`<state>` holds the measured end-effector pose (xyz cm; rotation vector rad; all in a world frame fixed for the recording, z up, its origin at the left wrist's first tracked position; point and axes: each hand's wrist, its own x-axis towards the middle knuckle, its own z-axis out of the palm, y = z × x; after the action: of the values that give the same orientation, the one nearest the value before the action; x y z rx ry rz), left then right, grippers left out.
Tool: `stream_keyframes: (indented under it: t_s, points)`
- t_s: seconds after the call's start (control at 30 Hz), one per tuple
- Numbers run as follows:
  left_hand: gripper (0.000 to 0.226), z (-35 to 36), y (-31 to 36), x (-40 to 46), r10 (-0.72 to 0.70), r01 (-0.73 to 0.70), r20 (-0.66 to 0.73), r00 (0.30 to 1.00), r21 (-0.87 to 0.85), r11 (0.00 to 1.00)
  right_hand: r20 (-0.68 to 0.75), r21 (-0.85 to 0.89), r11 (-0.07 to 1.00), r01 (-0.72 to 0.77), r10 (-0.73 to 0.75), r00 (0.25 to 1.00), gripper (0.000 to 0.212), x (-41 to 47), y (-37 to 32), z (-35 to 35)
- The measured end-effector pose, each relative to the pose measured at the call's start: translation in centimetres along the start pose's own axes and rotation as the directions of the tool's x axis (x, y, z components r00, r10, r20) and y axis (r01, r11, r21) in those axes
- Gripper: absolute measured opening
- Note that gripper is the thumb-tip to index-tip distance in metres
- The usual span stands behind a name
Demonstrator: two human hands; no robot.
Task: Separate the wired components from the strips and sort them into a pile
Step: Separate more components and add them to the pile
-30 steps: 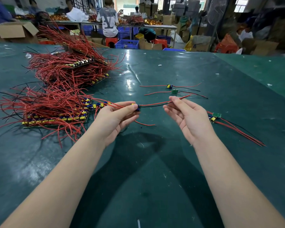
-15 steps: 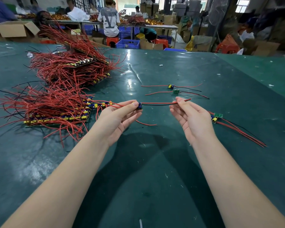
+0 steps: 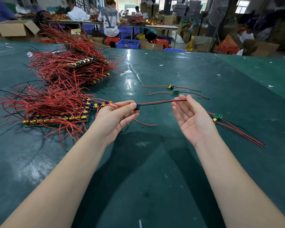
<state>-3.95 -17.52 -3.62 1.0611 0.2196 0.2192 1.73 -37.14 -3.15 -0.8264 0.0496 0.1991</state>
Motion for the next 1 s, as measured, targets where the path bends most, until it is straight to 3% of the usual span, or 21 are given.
stream_keyframes:
  t_s: [0.33, 0.5, 0.67, 0.8, 0.9, 1.0]
  points:
    - [0.007, 0.2, 0.0, -0.1, -0.001, 0.003, 0.023, 1.000, -0.069, 0.998, -0.021, 0.087, 0.996, -0.036, 0.038, 0.999, 0.017, -0.1, -0.1, 0.0]
    - [0.007, 0.7, -0.3, -0.2, 0.024, -0.021, 0.032, 0.999, -0.092, 0.996, 0.124, 0.079, 0.979, -0.189, 0.178, 0.976, 0.050, -0.3, -0.1, 0.4]
    - [0.012, 1.9, -1.6, -1.0, 0.047, -0.037, 0.112, 0.993, -0.086, 0.996, 0.207, -0.158, 0.966, -0.203, 0.233, 0.950, 0.019, -0.6, 1.5, 1.0]
    - [0.016, 2.2, -1.9, -1.1, 0.050, -0.043, 0.106, 0.993, -0.069, 0.997, 0.155, -0.123, 0.972, -0.200, 0.218, 0.964, 0.020, -0.6, 1.5, 0.9]
    - [0.016, 2.3, -1.9, -1.2, 0.035, -0.025, 0.116, 0.993, -0.085, 0.996, 0.112, -0.089, 0.966, -0.241, 0.250, 0.962, 0.005, -0.8, 1.4, 1.1]
    - [0.015, 2.4, -1.9, -1.2, 0.004, 0.009, 0.123, 0.992, -0.103, 0.995, 0.064, -0.056, 0.959, -0.278, 0.281, 0.957, 0.018, -1.0, 1.5, 1.3]
